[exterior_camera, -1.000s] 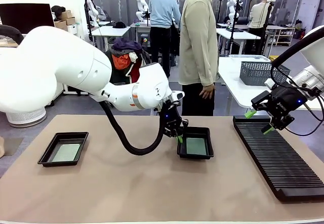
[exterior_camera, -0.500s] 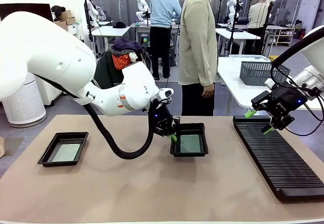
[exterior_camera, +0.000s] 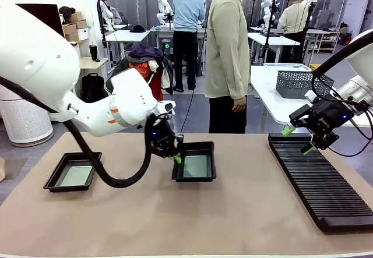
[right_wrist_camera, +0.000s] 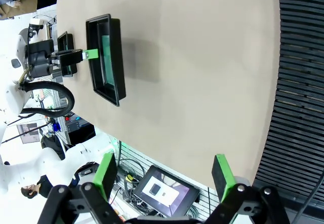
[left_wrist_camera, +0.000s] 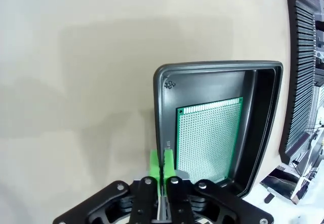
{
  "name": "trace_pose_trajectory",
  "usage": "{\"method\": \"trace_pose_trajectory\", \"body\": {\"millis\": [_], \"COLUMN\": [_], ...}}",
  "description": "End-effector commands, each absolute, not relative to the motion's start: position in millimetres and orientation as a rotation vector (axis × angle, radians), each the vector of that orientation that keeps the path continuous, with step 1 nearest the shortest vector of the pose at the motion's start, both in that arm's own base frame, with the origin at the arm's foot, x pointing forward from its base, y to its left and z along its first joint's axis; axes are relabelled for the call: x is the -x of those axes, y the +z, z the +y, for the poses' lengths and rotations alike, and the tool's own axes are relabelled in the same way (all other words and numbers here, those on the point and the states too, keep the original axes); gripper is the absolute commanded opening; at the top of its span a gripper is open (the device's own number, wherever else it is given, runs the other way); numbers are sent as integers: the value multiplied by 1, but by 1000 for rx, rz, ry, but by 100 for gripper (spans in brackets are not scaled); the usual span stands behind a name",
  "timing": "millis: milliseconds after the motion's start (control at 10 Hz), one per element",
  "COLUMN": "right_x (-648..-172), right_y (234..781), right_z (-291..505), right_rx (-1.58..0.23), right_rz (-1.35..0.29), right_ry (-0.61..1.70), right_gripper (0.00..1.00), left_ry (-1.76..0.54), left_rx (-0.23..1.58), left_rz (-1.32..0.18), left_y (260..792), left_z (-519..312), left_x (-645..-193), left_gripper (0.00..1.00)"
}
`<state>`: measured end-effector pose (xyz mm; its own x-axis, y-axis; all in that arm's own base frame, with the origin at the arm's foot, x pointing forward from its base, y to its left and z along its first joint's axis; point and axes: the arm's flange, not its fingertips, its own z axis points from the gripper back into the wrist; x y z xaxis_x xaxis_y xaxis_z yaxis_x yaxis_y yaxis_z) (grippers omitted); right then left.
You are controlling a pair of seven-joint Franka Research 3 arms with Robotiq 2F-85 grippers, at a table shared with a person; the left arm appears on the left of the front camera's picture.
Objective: Inspect and transfer BCBs to ESD trays.
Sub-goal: Pick up the ESD tray and place it on the left side of the table.
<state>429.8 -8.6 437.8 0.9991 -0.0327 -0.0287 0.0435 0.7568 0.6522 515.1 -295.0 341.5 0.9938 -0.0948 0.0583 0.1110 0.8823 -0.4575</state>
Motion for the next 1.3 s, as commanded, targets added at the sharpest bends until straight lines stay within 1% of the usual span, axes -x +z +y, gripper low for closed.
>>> {"method": "trace_pose_trajectory", "body": {"millis": [0, 700, 1200], "right_x": [-427, -427, -427], "right_y": [439, 439, 439], "right_z": [-7, -7, -7], "right_rx": [-701, -701, -701], "right_rz": [18, 18, 18], "right_ry": [-62, -62, -62], "right_gripper": [100, 100, 100], "left_ry": [-106, -63, -22], "left_rx": [486, 482, 468], "left_rz": [-46, -81, -103], "left_y": [343, 329, 325], "left_z": [-249, -133, -90], "left_x": [-499, -484, -484], "left_gripper": [0, 0, 0]}}
